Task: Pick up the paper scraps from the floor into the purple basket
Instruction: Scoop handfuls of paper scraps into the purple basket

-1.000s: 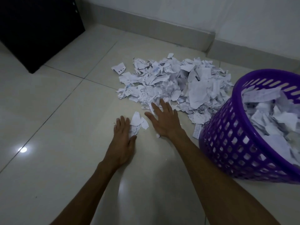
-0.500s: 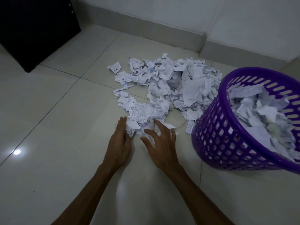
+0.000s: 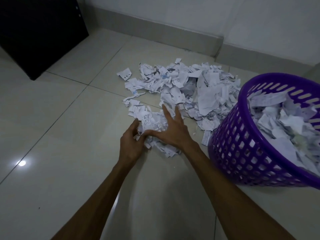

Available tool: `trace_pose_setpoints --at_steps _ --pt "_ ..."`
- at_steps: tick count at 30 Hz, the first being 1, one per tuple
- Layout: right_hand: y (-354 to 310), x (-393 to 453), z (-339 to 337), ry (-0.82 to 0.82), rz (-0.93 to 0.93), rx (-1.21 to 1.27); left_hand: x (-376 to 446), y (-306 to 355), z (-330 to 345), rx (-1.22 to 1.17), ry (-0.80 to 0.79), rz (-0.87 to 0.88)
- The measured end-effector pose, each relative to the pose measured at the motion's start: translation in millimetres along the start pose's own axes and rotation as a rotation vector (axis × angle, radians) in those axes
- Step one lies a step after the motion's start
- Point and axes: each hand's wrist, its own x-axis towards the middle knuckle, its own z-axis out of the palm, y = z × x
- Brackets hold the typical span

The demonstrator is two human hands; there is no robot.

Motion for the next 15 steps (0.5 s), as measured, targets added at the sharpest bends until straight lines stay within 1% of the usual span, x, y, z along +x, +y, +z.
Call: trace_pose_setpoints --at_steps 2,5,9,11,13,15 --pt "-6 2 6 -0.032 -0.003 -0.046 3 3 2 -0.038 -0.013 -0.006" --pt "-10 -3 18 0.058 -0.071 -0.022 2 4 4 -0.122 -0.039 -0.022" --pt "-6 -4 34 0.125 -0.125 0.105 -2 -1 4 -0.099 -0.047 -0.065" --pt "-8 -4 38 0.145 -0.174 0.092 -4 -2 4 -0.092 -0.048 -0.08" --pt "-13 -7 35 0.173 -0.224 0.114 -3 -1 2 -0.087 -0.043 -0.09" --pt "-18 -11 28 0.19 -0.245 0.189 -4 3 0 -0.114 -0.039 -0.095"
